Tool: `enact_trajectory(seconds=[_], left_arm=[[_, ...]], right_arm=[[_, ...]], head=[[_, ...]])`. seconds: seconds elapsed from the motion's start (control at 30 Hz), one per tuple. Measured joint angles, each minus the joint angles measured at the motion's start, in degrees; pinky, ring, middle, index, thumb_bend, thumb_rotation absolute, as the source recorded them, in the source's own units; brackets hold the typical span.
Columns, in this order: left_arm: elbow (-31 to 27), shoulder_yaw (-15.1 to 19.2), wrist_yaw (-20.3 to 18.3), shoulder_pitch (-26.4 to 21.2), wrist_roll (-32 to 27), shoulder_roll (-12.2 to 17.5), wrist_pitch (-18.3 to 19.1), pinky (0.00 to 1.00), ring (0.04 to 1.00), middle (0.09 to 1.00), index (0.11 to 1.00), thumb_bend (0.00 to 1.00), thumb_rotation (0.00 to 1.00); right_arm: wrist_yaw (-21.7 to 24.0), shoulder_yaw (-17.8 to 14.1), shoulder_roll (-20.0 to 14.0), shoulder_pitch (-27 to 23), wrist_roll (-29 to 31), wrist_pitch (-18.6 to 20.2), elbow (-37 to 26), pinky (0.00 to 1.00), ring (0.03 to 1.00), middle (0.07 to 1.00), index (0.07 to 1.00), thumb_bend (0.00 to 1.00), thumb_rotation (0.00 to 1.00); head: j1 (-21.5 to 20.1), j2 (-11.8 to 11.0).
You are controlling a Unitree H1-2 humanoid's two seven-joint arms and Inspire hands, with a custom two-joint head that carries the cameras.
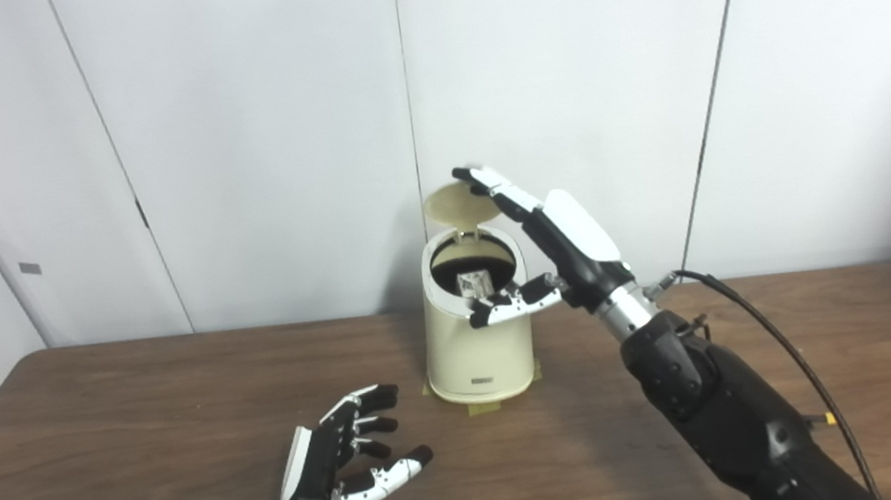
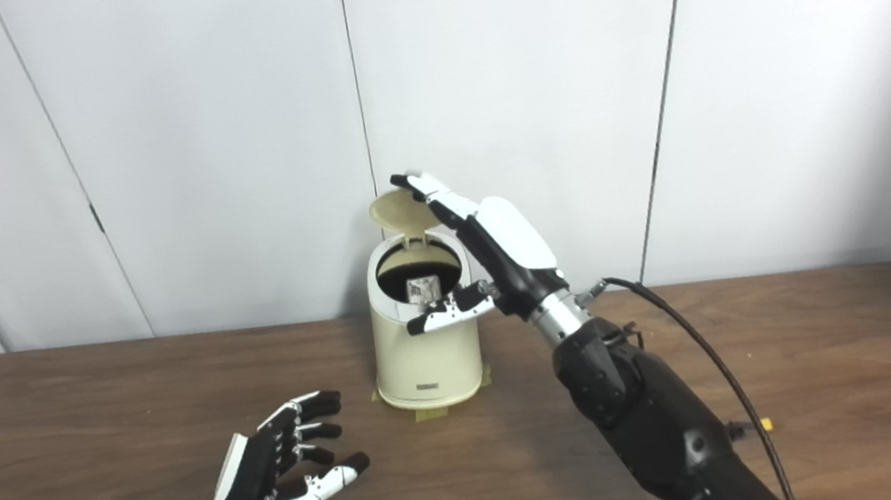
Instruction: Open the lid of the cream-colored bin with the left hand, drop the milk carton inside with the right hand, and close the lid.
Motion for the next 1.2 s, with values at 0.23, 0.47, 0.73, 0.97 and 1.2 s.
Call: enact_trajectory(seconds=[0.23, 0.47, 0.73, 0.97, 1.2], left_arm=[[0.47, 0.03, -0.09, -0.22, -1.02, 0.14, -0.14, 0.58, 0.697, 0.769, 0.746, 0.7, 0.08], [1.06, -0.07, -0.08, -0.48, -1.11, 0.58, -1.15, 0.58, 0.696, 0.768, 0.747, 0.7, 0.08], [1.28, 0.3, -1.06, -0.56, -1.83, 0.97, -2.08, 0.63, 0.722, 0.768, 0.764, 0.71, 0.12], [1.28, 1.07, -0.94, -0.78, -1.43, 1.65, -3.29, 0.61, 0.745, 0.803, 0.814, 0.73, 0.19], [-0.72, 0.67, -3.12, -8.34, 2.53, 5.37, 0.59, 0.76, 0.897, 0.935, 0.938, 0.88, 0.38]], right_arm=[[-3.39, -0.97, -2.06, 3.84, 10.53, -0.47, -8.78, 0.32, 0.458, 0.693, 0.721, 0.76, 0.04], [4.65, -11.22, -0.46, 13.21, 25.23, -0.22, -9.96, 0.42, 0.539, 0.695, 0.739, 0.76, 0.12], [13.0, -16.88, 0.04, 21.74, 32.89, 1.59, -9.83, 0.58, 0.727, 0.813, 0.796, 0.75, 0.26], [15.19, -19.15, 2.91, 24.77, 33.72, 2.81, -9.76, 0.66, 0.758, 0.817, 0.796, 0.81, 0.3], [15.3, -21.17, 5.68, 25.22, 33.02, 3.01, -8.96, 0.66, 0.759, 0.828, 0.813, 0.81, 0.32]], head=[[-0.44, -0.09], [-0.53, -0.35], [-0.17, -0.44], [0.61, -1.32], [1.32, -2.02]])
